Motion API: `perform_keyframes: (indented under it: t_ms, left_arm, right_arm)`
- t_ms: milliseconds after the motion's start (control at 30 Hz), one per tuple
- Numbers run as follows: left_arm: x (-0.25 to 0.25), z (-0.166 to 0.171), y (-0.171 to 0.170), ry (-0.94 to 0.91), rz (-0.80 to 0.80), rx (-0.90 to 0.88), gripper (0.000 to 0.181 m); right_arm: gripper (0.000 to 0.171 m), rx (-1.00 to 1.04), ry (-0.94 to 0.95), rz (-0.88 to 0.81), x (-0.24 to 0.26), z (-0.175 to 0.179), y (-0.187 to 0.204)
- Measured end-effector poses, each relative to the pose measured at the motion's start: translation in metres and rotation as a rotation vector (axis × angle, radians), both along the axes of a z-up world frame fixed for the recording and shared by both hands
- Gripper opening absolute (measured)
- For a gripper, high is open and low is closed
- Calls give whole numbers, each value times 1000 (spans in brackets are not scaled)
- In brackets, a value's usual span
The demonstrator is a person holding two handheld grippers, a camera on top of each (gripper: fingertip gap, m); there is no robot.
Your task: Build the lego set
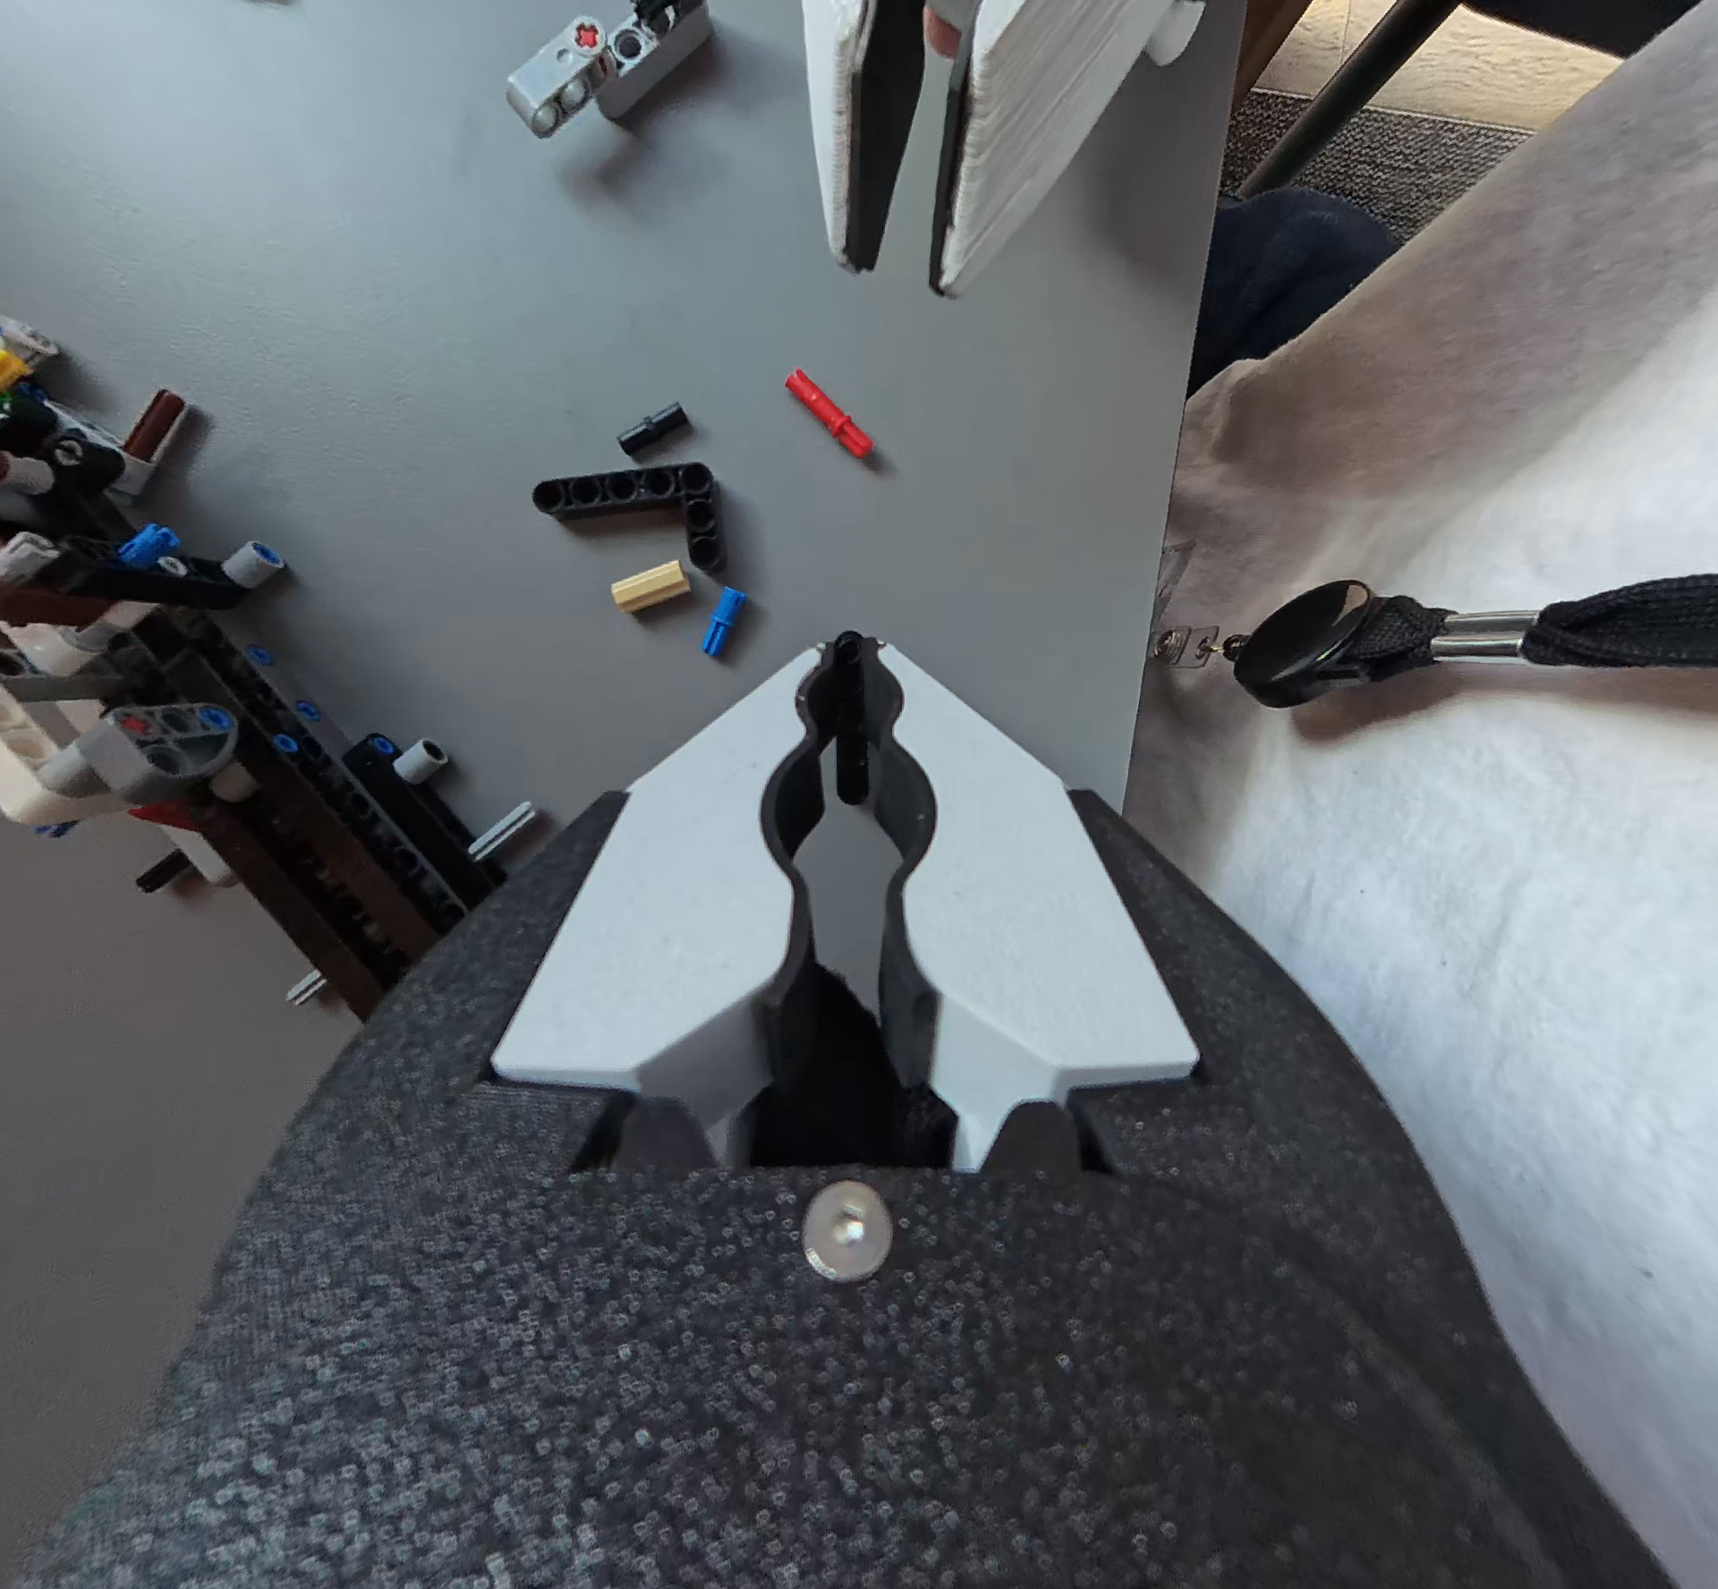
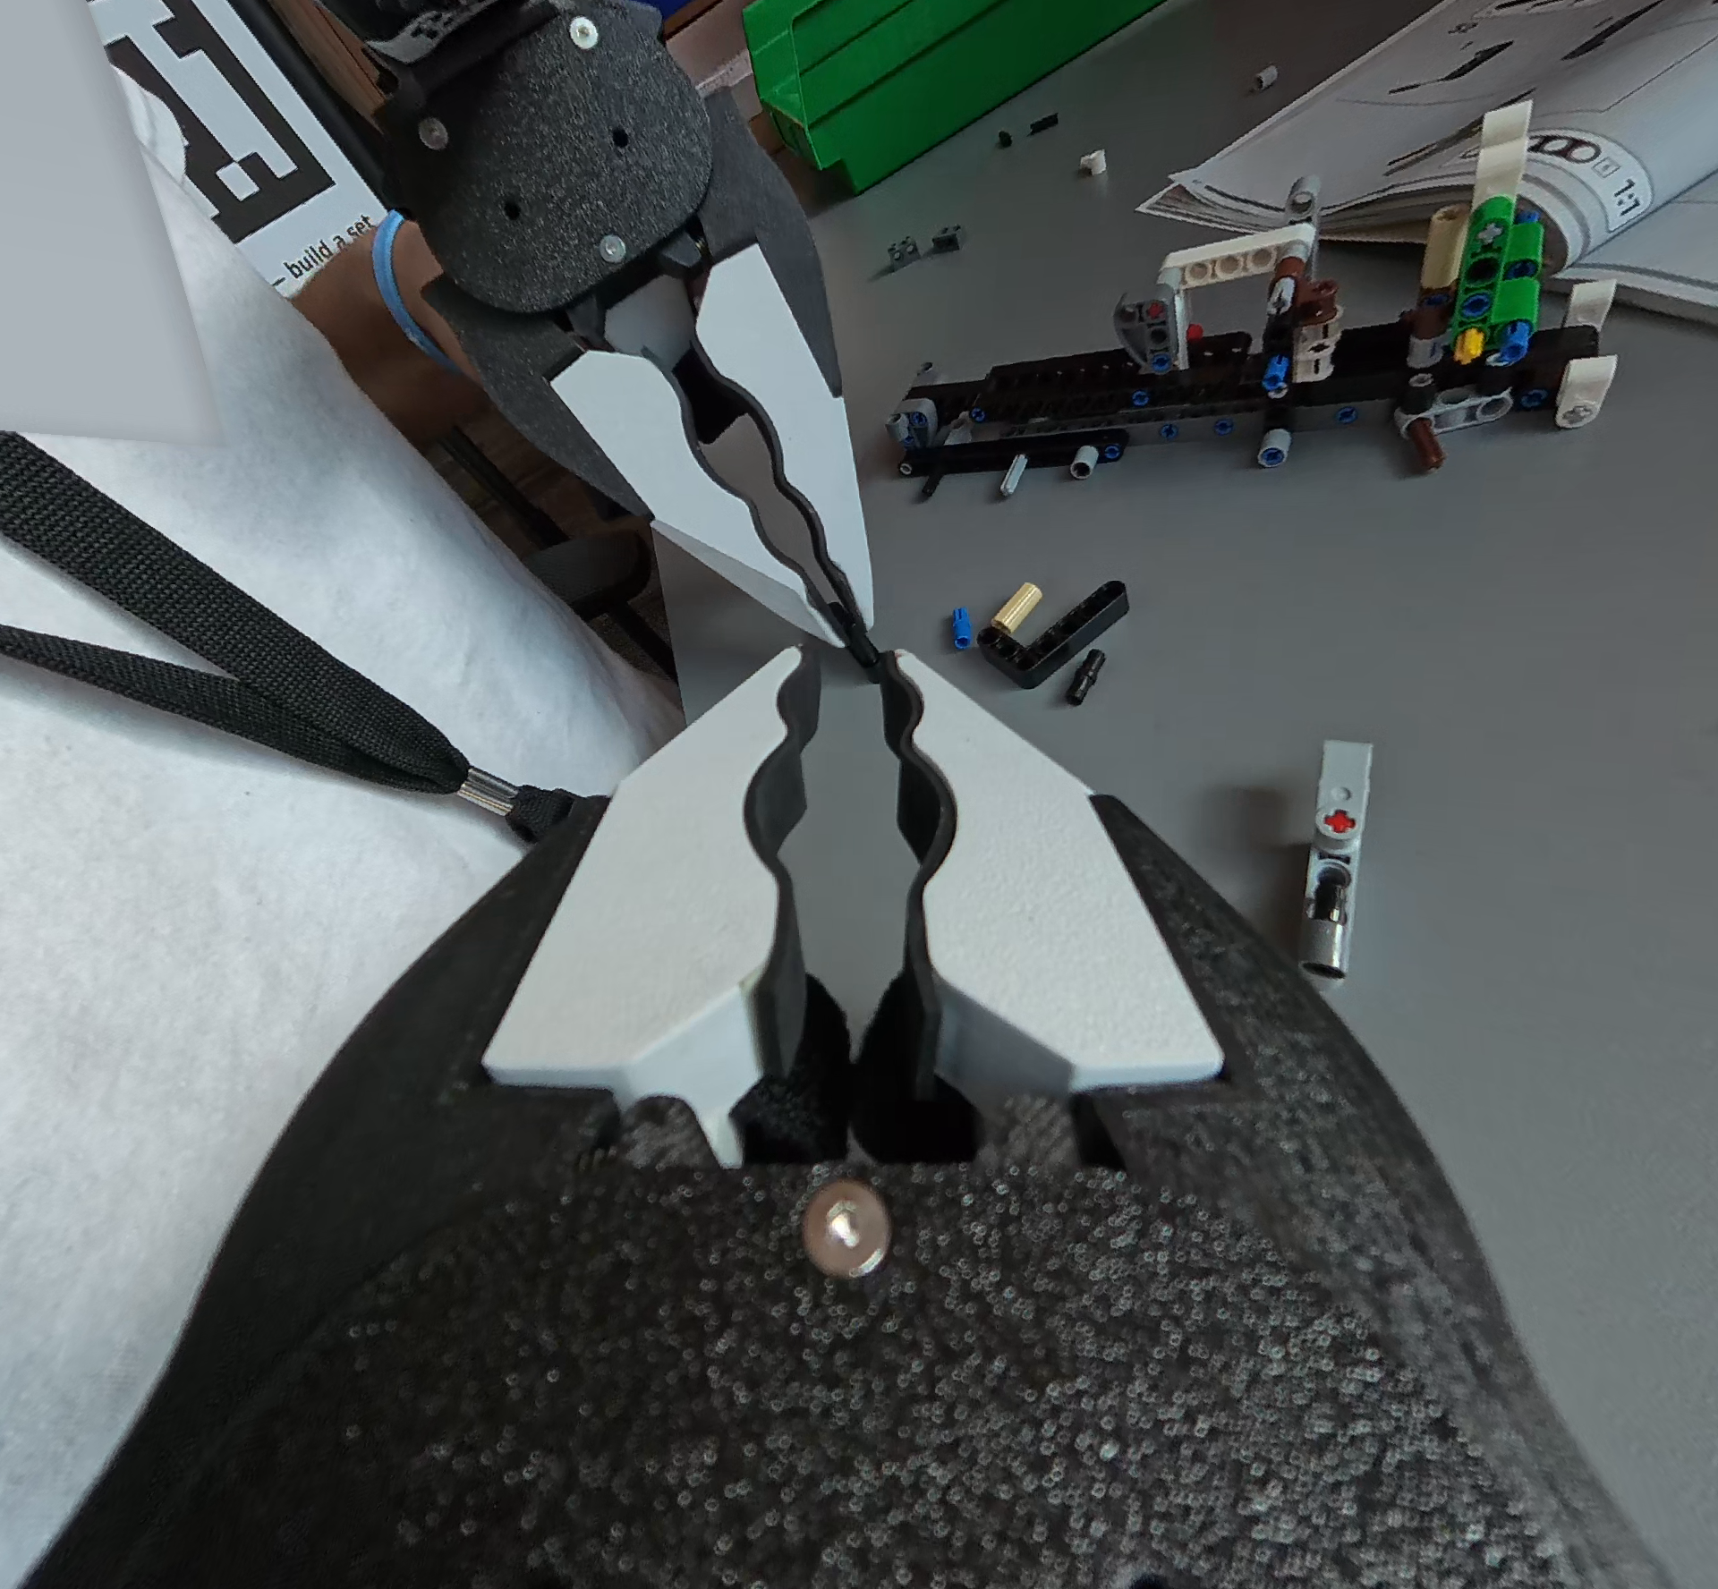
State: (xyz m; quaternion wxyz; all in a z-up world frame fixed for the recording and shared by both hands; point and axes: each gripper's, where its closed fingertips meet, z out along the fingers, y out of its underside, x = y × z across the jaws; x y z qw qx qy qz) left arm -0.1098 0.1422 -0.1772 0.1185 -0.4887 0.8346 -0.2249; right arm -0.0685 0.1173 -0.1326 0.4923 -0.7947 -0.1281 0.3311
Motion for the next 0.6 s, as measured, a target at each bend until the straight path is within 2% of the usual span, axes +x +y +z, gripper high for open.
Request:
perform_keyframes:
  t_ms: [33, 600]
  left_arm:
    - [0, 0, 0, -3, 1, -1, 2]
    - [4, -1, -2, 130, 74, 61, 2]
  right_arm:
    - [12, -1, 0, 1, 0, 0, 0]
    - [11, -9, -5, 3, -1, -2, 0]
